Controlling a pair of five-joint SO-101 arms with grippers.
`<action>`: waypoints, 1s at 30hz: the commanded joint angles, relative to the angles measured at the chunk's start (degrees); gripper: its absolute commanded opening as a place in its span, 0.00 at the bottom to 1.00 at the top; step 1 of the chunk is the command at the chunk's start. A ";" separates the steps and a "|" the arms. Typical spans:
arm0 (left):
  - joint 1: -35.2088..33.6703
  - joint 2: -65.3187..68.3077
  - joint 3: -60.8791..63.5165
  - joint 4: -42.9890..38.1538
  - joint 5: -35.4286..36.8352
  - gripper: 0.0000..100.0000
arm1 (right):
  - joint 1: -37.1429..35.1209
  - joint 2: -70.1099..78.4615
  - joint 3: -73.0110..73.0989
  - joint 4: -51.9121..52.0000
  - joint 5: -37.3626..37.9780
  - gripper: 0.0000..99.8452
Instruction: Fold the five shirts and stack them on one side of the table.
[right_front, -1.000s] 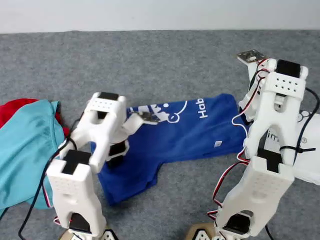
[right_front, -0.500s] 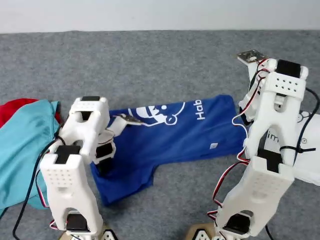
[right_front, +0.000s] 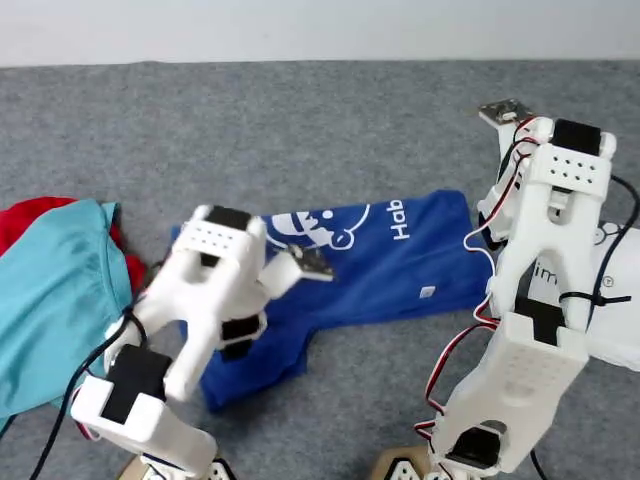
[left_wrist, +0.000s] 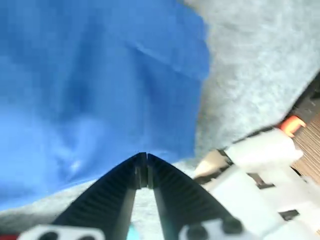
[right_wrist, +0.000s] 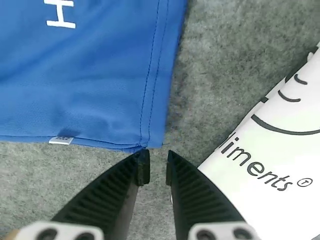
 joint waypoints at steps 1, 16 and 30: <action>-0.62 0.18 3.12 -3.16 0.35 0.01 | 0.04 -4.35 -2.55 0.92 -0.53 0.06; -13.80 11.16 4.00 -4.66 -5.45 0.01 | 0.04 -4.62 -2.55 2.07 -0.62 0.06; -5.54 -13.19 2.15 1.76 1.41 0.01 | -3.91 -4.97 -2.64 3.03 -1.41 0.06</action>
